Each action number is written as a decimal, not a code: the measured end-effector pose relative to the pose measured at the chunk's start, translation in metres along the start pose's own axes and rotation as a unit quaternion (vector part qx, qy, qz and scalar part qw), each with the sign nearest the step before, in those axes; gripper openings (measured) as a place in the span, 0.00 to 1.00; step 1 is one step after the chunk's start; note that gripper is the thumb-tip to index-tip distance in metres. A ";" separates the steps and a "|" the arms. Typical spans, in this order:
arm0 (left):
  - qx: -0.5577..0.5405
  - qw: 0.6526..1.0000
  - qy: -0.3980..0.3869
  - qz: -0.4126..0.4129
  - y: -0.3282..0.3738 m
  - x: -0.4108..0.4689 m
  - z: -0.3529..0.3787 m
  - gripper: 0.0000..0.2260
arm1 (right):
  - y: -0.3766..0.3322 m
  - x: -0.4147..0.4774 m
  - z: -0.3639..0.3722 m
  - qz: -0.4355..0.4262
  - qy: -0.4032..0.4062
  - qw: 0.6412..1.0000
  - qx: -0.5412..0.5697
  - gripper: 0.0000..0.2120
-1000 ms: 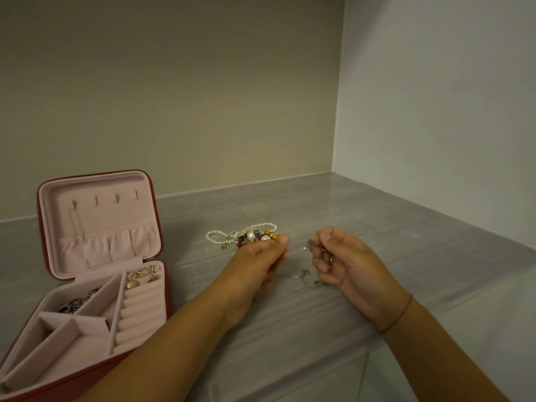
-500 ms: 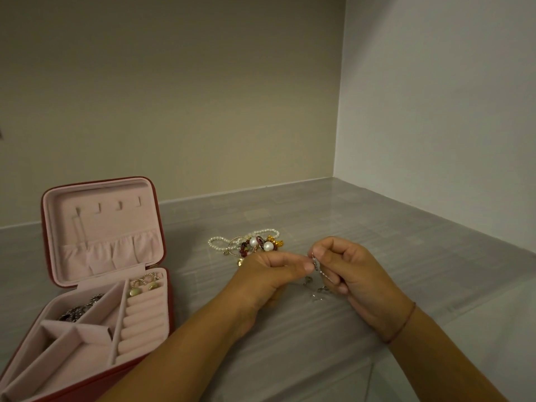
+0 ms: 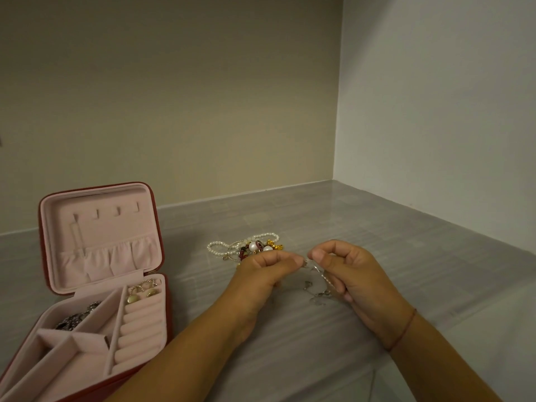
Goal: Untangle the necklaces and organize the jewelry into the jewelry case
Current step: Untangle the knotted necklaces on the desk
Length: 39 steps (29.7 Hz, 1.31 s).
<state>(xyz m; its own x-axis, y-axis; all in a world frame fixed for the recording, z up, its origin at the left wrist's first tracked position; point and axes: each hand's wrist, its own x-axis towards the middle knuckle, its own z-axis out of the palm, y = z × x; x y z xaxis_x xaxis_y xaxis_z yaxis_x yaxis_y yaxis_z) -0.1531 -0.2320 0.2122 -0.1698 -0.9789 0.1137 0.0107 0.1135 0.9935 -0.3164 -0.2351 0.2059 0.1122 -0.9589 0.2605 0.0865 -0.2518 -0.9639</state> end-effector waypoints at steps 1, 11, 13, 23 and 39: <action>-0.010 1.000 0.006 0.005 0.001 0.000 0.000 0.04 | 0.000 0.000 0.000 -0.001 0.003 1.000 0.001 0.12; -0.170 0.985 -0.015 -0.024 -0.001 0.008 -0.002 0.08 | 0.001 0.001 0.000 -0.012 0.014 1.000 0.002 0.13; -0.193 0.980 -0.017 -0.031 0.000 0.008 0.000 0.08 | 0.001 0.001 0.001 -0.017 0.009 1.000 -0.003 0.12; -0.034 0.999 -0.020 -0.007 -0.006 0.005 0.004 0.11 | 0.002 0.000 0.007 -0.042 -0.042 0.996 -0.072 0.09; 0.024 0.998 -0.042 0.025 -0.004 0.002 0.003 0.12 | 0.007 0.003 0.001 -0.002 -0.010 1.000 -0.006 0.06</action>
<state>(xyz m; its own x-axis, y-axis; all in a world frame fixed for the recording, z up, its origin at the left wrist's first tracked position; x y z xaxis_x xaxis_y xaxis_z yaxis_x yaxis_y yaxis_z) -0.1569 -0.2333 0.2087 -0.2526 -0.9542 0.1603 -0.0266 0.1724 0.9847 -0.3148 -0.2397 0.1996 0.1317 -0.9550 0.2656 0.0756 -0.2575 -0.9633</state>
